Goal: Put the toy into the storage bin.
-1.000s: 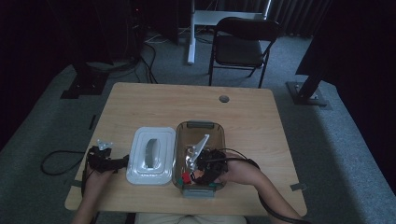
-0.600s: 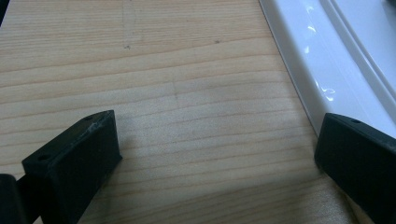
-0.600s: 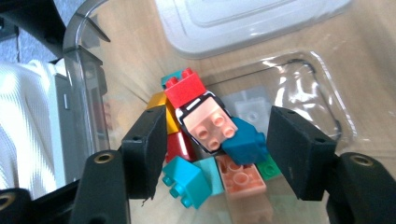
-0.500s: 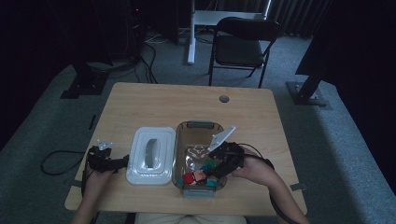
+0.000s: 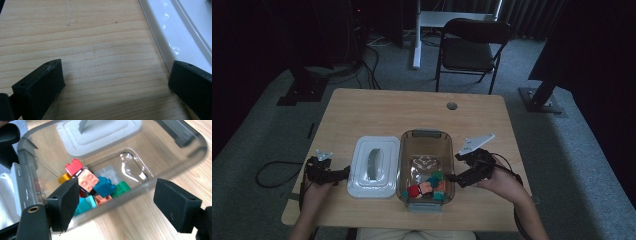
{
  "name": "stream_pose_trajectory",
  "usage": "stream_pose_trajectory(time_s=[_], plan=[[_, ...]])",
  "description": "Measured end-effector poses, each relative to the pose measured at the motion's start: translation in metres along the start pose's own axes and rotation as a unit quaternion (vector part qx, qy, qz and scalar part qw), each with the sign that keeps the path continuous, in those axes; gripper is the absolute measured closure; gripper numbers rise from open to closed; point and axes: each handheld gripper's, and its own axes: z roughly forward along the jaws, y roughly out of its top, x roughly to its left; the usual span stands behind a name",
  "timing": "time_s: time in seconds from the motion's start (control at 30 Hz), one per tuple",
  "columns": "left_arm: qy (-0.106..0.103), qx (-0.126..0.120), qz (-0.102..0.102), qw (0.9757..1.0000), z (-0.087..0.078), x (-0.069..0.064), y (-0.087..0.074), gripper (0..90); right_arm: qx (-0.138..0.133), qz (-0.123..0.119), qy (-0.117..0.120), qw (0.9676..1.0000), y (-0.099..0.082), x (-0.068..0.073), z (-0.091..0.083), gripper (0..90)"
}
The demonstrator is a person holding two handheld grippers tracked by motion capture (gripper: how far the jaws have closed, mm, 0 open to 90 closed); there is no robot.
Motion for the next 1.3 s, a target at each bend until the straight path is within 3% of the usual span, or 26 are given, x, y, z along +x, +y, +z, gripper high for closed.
stream_pose_trajectory(time_s=[0.17,0.3,0.53,0.67,0.77,0.93,0.97,1.0,1.03,1.07,1.13,1.3], plan=[[0.000,0.000,0.000,1.0000,0.000,0.000,0.000,0.5,-0.016,0.029,-0.015,0.9993,-0.013,-0.007,-0.006,14.4],[0.000,0.000,0.000,1.0000,0.000,0.000,0.000,0.5,-0.043,0.076,-0.043,0.9952,-0.031,-0.018,-0.013,13.2],[0.000,0.000,0.000,1.0000,0.000,0.000,0.000,0.5,-0.056,0.100,-0.059,0.9917,-0.060,-0.032,-0.005,13.2],[0.000,0.001,0.000,1.0000,0.000,0.000,0.000,0.5,-0.048,0.108,-0.066,0.9908,-0.072,-0.038,0.002,13.1],[0.000,0.000,0.000,1.0000,0.000,0.000,0.000,0.5,-0.040,0.098,-0.096,0.9898,-0.083,-0.041,0.012,13.1],[0.000,0.000,0.000,1.0000,0.000,0.000,0.000,0.5,-0.056,0.119,-0.117,0.9844,-0.100,-0.051,0.029,13.1],[0.000,0.000,0.000,1.0000,0.000,0.000,0.000,0.5,-0.064,0.124,-0.132,0.9814,-0.106,-0.053,0.038,13.1],[0.000,0.000,0.000,1.0000,0.000,0.000,0.000,0.5,-0.064,0.124,-0.132,0.9814,-0.106,-0.053,0.038,13.1],[0.000,0.000,0.000,1.0000,0.000,0.000,0.000,0.5,-0.072,0.132,-0.147,0.9777,-0.113,-0.055,0.046,13.1],[0.000,0.000,0.000,1.0000,0.000,0.000,0.000,0.5,-0.072,0.132,-0.147,0.9777,-0.113,-0.055,0.046,13.1],[0.000,0.000,0.000,1.0000,0.000,0.000,0.000,0.5,-0.078,0.133,-0.185,0.9706,-0.121,-0.056,0.056,13.3],[-0.003,-0.001,-0.003,1.0000,-0.001,0.001,0.000,0.5,-0.075,0.148,-0.177,0.9700,-0.133,-0.058,0.067,13.3]])
